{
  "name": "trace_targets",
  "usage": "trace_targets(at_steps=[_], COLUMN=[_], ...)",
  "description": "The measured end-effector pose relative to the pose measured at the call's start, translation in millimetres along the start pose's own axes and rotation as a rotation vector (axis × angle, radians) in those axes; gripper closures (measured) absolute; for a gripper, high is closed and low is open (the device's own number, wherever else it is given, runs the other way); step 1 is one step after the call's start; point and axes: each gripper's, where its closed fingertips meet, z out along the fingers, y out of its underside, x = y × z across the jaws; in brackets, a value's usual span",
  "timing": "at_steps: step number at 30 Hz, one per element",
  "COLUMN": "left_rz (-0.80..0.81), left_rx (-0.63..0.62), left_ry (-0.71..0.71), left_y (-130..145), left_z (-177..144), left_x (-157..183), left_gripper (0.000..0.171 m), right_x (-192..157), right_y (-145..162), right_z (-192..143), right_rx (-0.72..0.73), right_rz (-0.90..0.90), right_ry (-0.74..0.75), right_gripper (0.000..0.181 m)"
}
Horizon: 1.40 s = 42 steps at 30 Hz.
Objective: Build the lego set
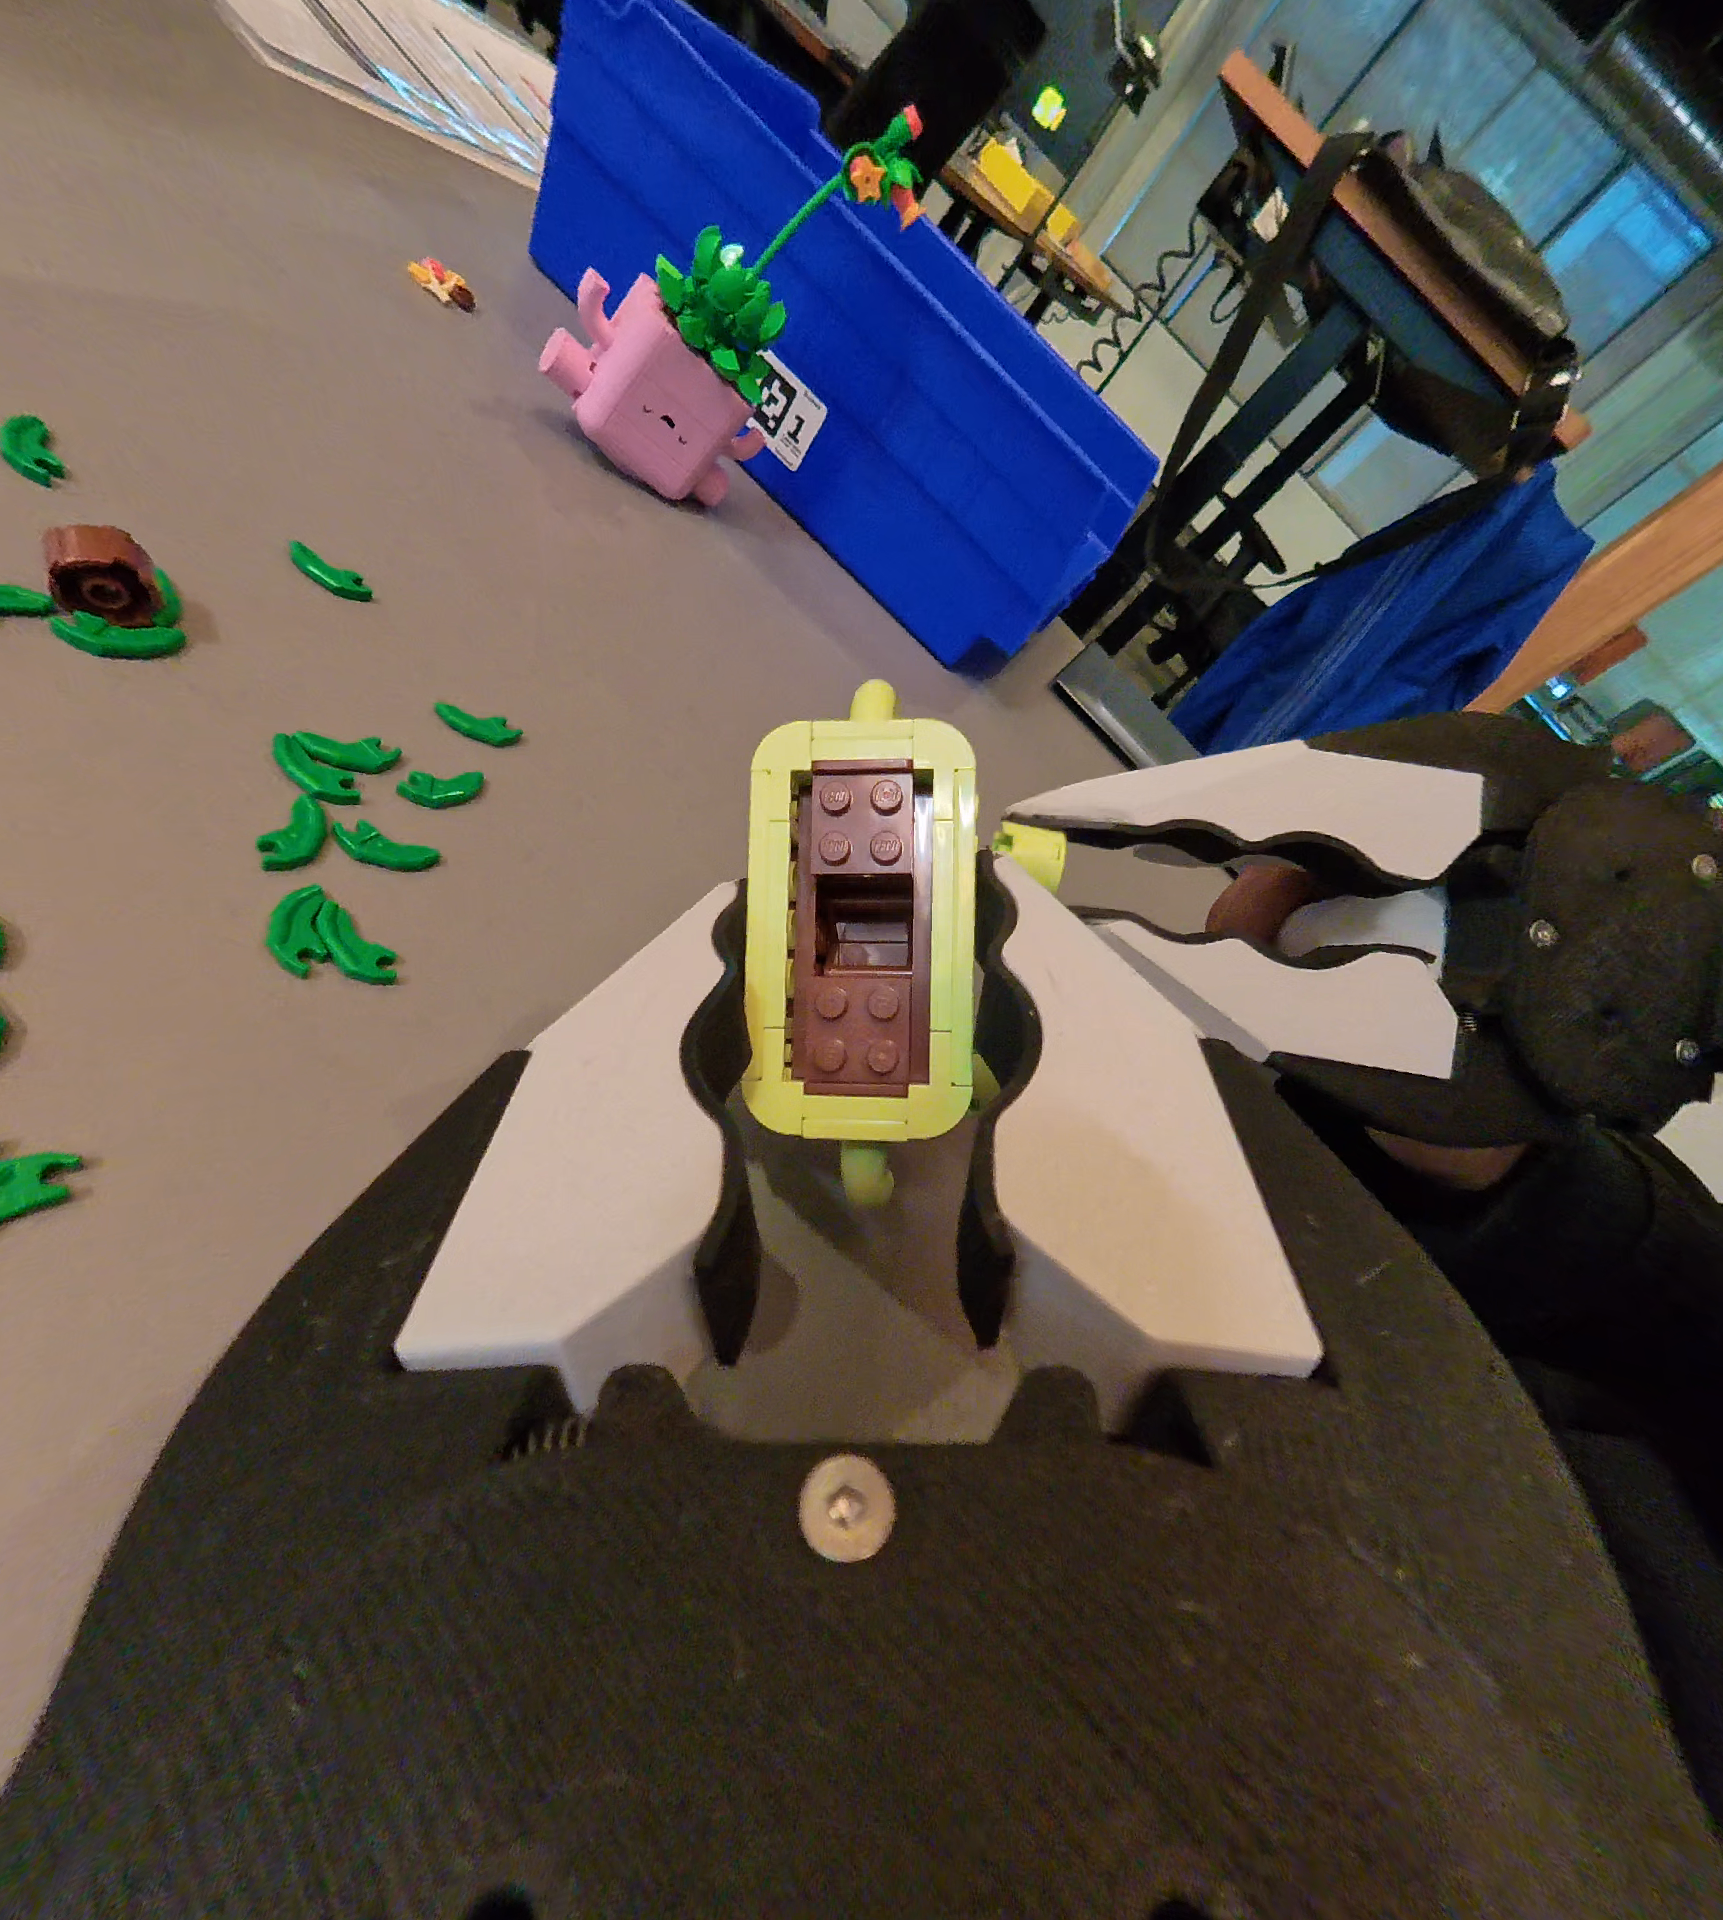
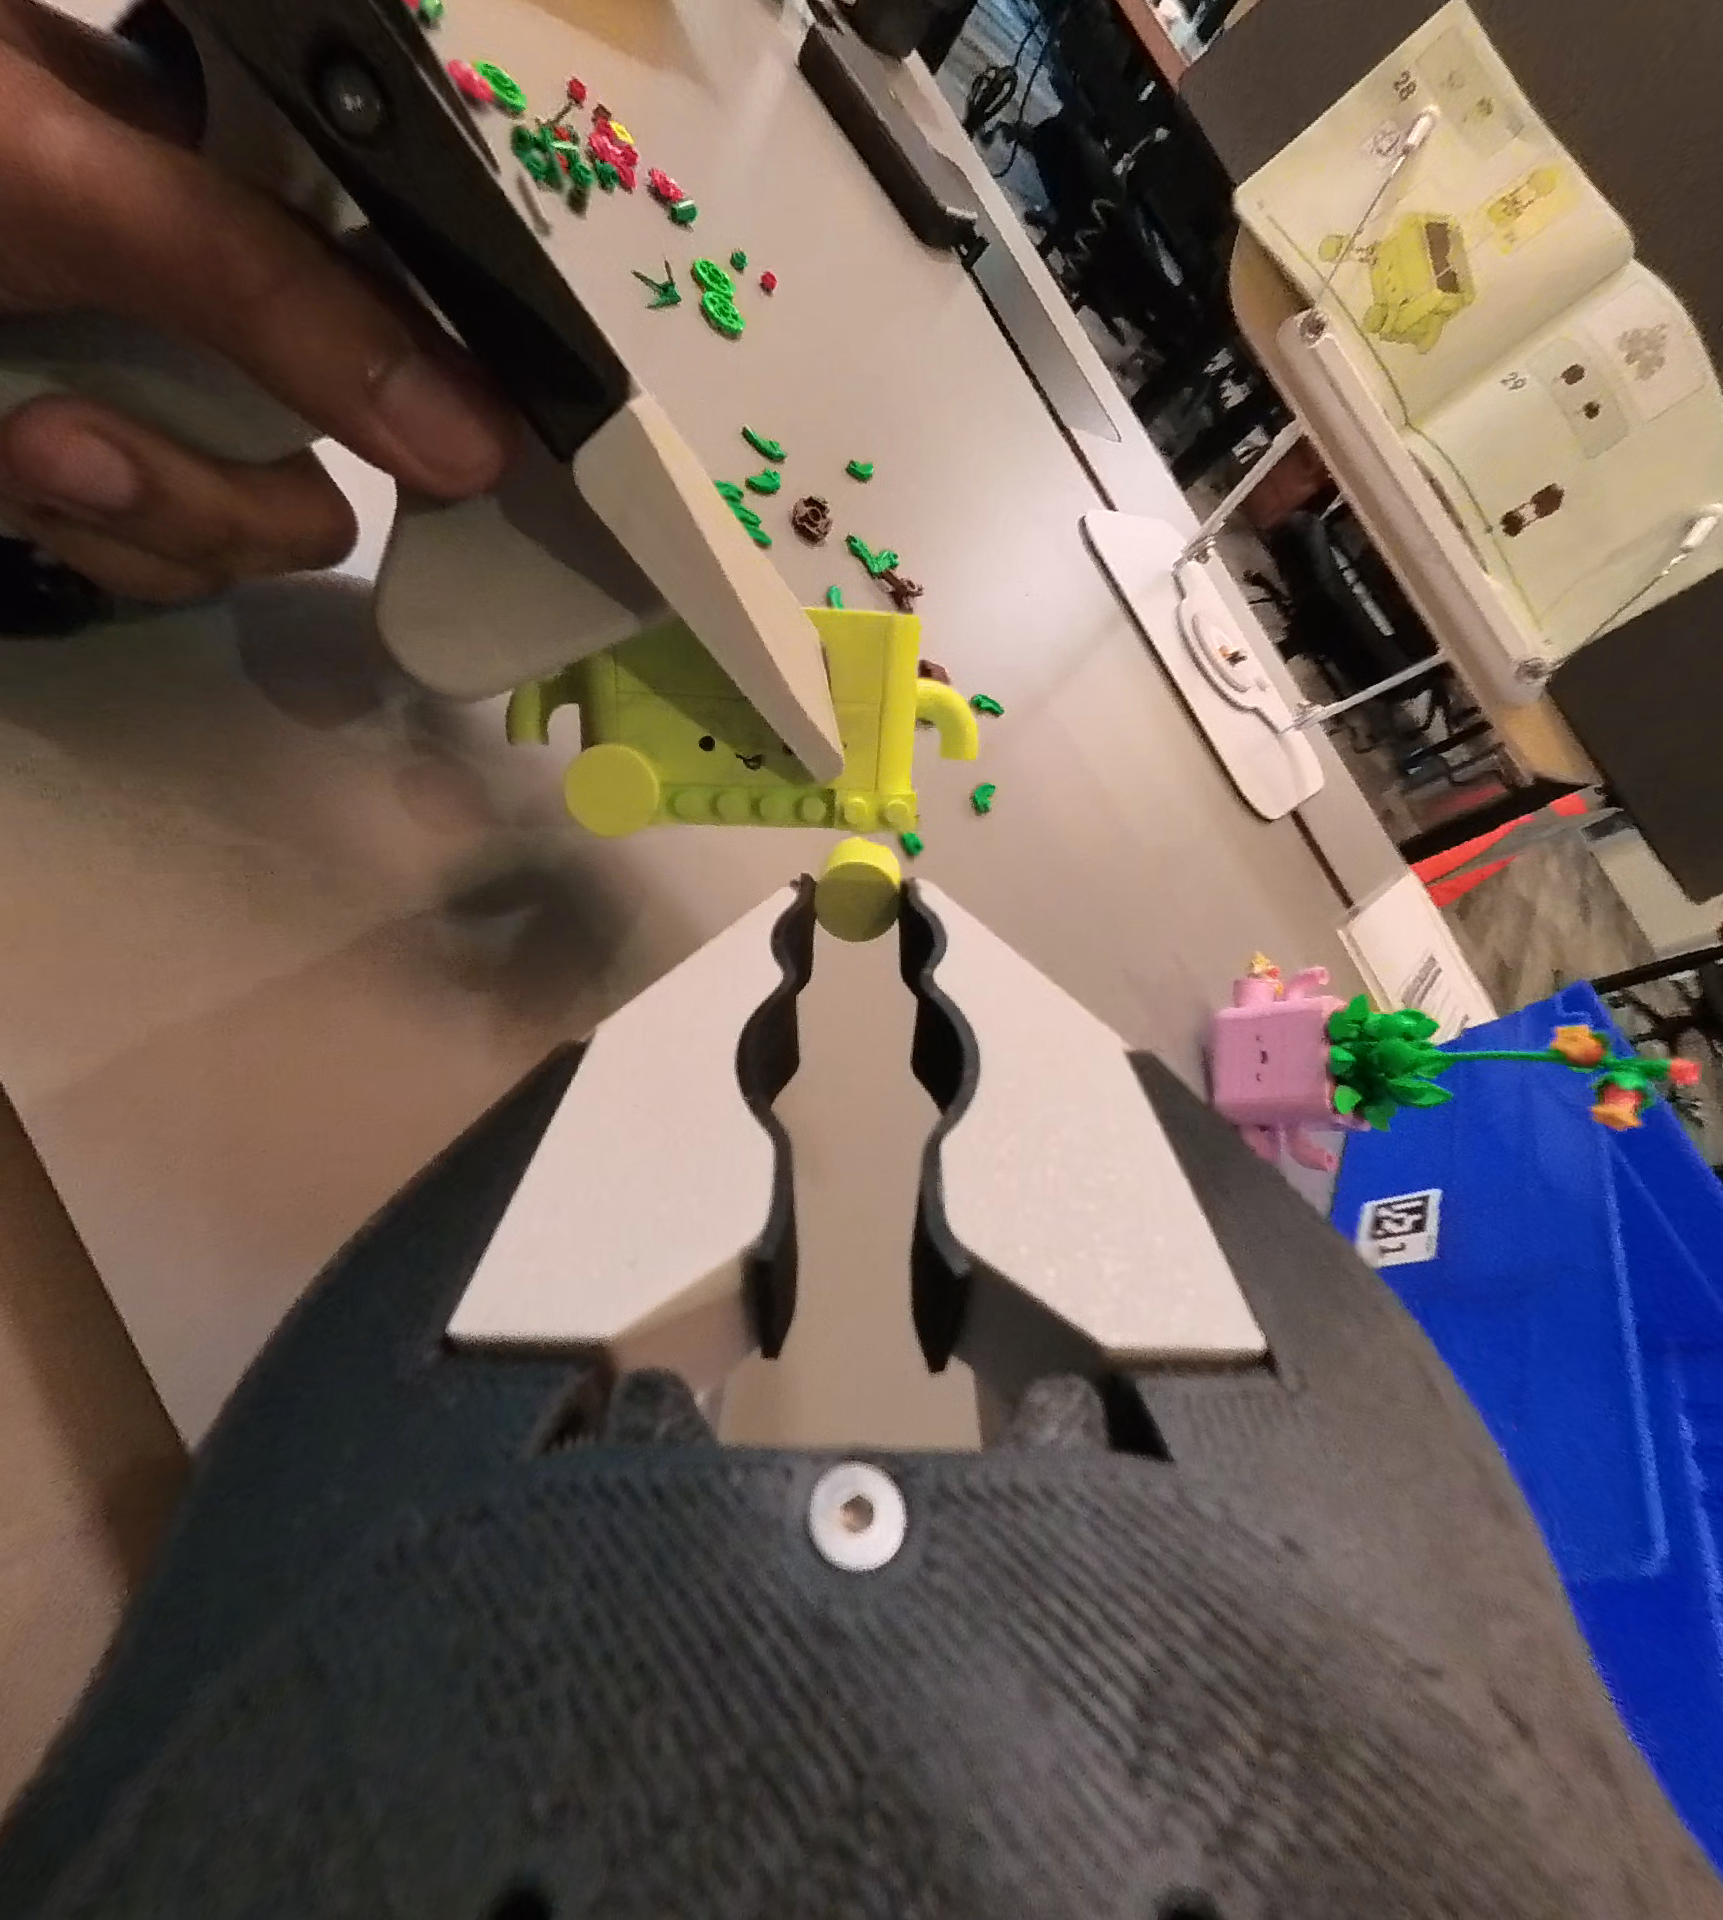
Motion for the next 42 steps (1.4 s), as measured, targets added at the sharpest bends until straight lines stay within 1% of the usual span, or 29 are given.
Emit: trace_targets(at_steps=[5, 8, 10, 12, 15, 19, 22, 27, 29, 30, 32, 34, 36, 39, 42], left_rz=[-0.059, -0.111, -0.133, -0.143, -0.147, -0.157, -0.158, -0.164, -0.166, -0.167, -0.169, -0.171, -0.173, -0.173, -0.173], left_rx=[0.0, 0.005, 0.003, -0.008, -0.027, -0.032, -0.036, -0.036, -0.036, -0.036, -0.036, -0.035, -0.036, -0.04, -0.043], left_ry=[0.02, 0.033, 0.037, 0.032, 0.029, 0.026, 0.026, 0.029, 0.031, 0.032, 0.035, 0.038, 0.042, 0.047, 0.048], left_y=[0.0, -0.6, -0.3, 1.1, 3.7, 4.4, 4.9, 5.0, 4.9, 4.8, 4.8, 4.7, 4.8, 5.2, 5.6], left_z=[0.2, -0.2, 0.0, 1.1, 2.8, 3.3, 3.7, 3.6, 3.6, 3.6, 3.6, 3.5, 3.5, 3.8, 4.0], left_x=[-3.9, -7.9, -9.7, -11.3, -11.7, -13.1, -13.5, -13.6, -13.6, -13.5, -13.4, -13.3, -13.0, -12.2, -12.1], left_gripper=[0.132, 0.132, 0.132, 0.131, 0.131, 0.131, 0.131, 0.131, 0.132, 0.132, 0.132, 0.132, 0.132, 0.132, 0.132], right_x=[0.9, 5.1, 6.6, 2.3, -10.6, -27.8, -37.2, -39.5, -40.1, -40.6, -41.4, -40.1, -37.1, -36.8, -36.3], right_y=[-0.8, -3.6, -0.1, 17.4, 50.4, 74.4, 80.4, 81.0, 80.8, 80.6, 79.4, 76.4, 72.2, 67.3, 68.4], right_z=[4.2, 3.2, 3.3, 4.5, -1.4, -17.2, -24.3, -24.8, -25.0, -25.5, -27.3, -30.8, -34.3, -39.6, -41.3], right_rx=[0.0, 0.023, 0.011, -0.091, -0.3, -0.475, -0.535, -0.551, -0.553, -0.553, -0.55, -0.531, -0.495, -0.423, -0.387], right_rz=[0.133, 0.216, 0.27, 0.306, 0.326, 0.376, 0.407, 0.407, 0.4, 0.396, 0.385, 0.341, 0.26, 0.077, -0.095], right_ry=[-0.056, -0.074, -0.089, -0.131, -0.23, -0.363, -0.437, -0.471, -0.48, -0.486, -0.501, -0.524, -0.558, -0.661, -0.769], right_gripper=[0.167, 0.167, 0.167, 0.167, 0.167, 0.167, 0.167, 0.167, 0.166, 0.163, 0.151, 0.147, 0.145, 0.14, 0.142])
